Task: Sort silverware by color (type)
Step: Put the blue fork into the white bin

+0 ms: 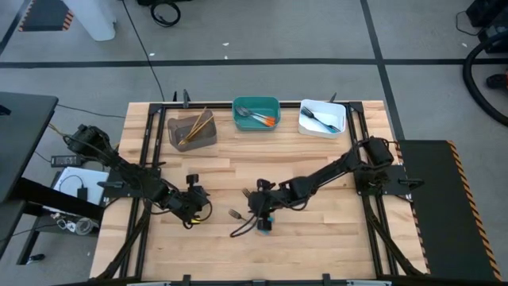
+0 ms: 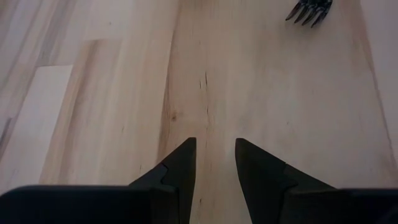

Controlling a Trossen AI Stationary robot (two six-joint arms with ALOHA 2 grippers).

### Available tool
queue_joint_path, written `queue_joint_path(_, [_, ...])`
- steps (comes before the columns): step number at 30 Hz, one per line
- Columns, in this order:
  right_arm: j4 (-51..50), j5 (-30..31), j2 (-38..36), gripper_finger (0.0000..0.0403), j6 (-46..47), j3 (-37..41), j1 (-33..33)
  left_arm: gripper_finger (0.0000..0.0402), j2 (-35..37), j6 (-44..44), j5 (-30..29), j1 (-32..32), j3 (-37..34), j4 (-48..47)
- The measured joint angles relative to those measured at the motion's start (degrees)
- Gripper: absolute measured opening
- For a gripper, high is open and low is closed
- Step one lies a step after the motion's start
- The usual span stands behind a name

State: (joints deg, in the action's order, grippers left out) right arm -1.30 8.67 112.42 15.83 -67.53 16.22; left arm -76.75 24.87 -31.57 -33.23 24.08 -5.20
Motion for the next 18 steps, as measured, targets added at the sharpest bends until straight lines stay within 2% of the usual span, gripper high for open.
queue_joint_path(6, [1.24, 1.18, 0.86, 0.011, 2.54, -0.74, 1.52, 0.0121, 0.04, -3.5, 1.4, -0.76, 4.8, -4.11])
queue_joint_path(10, [0.88, 1.67, 3.09, 0.011, 2.39, -3.9, 2.54, 0.0121, 0.04, -6.0, 1.53, -1.73, 7.61, -6.13])
queue_joint_path(18, [-1.39, 4.16, 7.32, 0.011, 3.78, -8.04, 3.32, 0.0121, 0.02, -2.27, 1.51, -4.5, 8.93, -7.24])
